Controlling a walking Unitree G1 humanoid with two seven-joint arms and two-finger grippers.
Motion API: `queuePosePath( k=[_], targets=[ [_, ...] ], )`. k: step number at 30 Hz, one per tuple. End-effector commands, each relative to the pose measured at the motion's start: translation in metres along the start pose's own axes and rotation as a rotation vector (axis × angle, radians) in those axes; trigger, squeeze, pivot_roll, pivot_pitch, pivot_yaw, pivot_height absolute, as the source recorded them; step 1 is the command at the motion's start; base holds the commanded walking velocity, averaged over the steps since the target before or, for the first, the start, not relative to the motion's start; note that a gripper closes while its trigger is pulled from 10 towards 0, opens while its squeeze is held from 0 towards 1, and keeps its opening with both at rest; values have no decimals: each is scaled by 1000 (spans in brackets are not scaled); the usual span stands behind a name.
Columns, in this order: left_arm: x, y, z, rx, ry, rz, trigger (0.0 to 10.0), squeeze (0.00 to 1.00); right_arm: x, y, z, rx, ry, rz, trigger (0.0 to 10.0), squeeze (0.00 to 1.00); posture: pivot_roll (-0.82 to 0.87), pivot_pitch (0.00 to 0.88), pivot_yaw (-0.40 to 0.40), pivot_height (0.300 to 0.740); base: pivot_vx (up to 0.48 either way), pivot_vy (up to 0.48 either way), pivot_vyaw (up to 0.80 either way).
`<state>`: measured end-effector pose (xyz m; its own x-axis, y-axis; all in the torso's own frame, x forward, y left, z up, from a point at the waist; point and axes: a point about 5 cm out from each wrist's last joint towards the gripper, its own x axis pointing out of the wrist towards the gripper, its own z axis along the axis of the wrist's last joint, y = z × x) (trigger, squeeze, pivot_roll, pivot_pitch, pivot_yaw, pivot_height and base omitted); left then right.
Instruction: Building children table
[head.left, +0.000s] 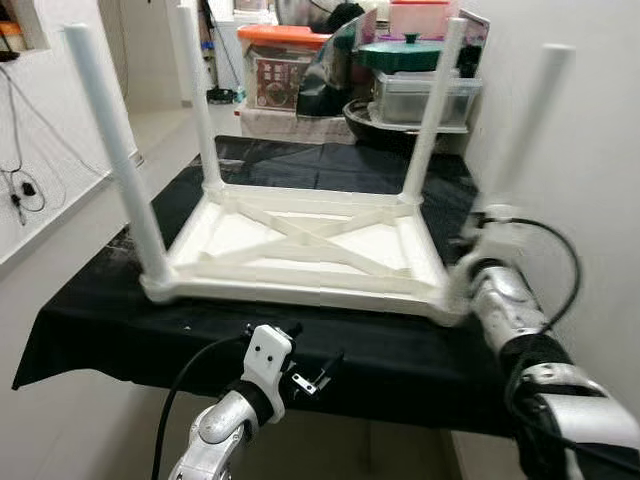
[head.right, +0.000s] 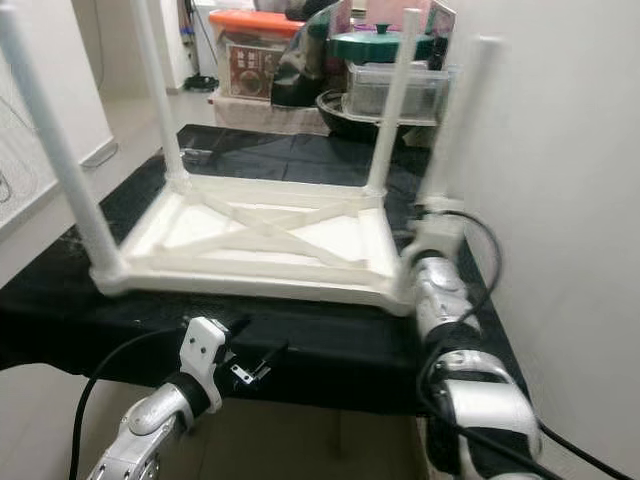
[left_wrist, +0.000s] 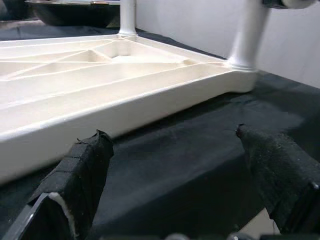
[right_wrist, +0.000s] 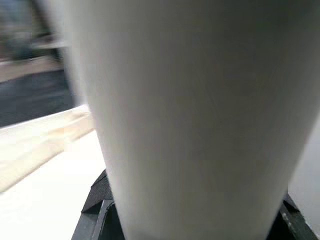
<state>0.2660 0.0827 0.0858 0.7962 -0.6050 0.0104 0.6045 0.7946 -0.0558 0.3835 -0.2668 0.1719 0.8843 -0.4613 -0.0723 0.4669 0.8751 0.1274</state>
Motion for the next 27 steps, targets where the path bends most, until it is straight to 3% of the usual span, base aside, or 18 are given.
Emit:
queuePosePath(
  k=[1,4,8,9,10,11,13,14,19,20,27],
  targets=[
    [0,-1,0,8,7,-10,10000,0,-3,-12,-21,40,102,-105,0,0,68,0,-55,740,0,0,0],
    [0,-2,0,11,8,-8,10000,0,-4,-9,-20,111,94,-226,0,0,78,0,-61,740,0,0,0],
    [0,-2,0,12,8,-7,10000,0,-5,-5,-20,133,94,-245,0,0,79,0,-60,740,0,0,0],
    [-1,-1,0,13,8,-6,10000,0,-7,0,-21,145,96,-239,10000,0,77,0,-60,740,0,0,0],
    [-1,-1,0,13,9,-5,10000,0,-7,4,-22,151,98,-241,10000,0,77,0,-60,740,0,0,0],
    [-1,-1,-1,13,10,-6,10000,0,-9,9,-24,136,103,-229,10000,690,76,0,-60,740,0,0,0],
    [-1,-1,-1,12,11,-6,10000,0,-9,12,-25,123,106,-222,10000,690,76,0,-60,740,0,0,0],
    [-1,-1,-1,11,12,-6,10000,0,-10,15,-26,115,106,-211,10000,1000,75,0,-60,740,0,0,0],
    [-1,-2,-1,10,12,-6,10000,0,-14,17,-30,123,80,-229,10000,1000,75,0,-61,740,0,0,0],
    [-1,-2,-1,11,12,-5,10000,0,-15,18,-31,111,67,-222,10000,0,72,0,-60,740,0,0,0],
    [-1,-2,-1,21,15,5,10000,0,-26,24,-46,87,29,-175,10000,0,65,0,-59,740,0,0,0]
  ],
)
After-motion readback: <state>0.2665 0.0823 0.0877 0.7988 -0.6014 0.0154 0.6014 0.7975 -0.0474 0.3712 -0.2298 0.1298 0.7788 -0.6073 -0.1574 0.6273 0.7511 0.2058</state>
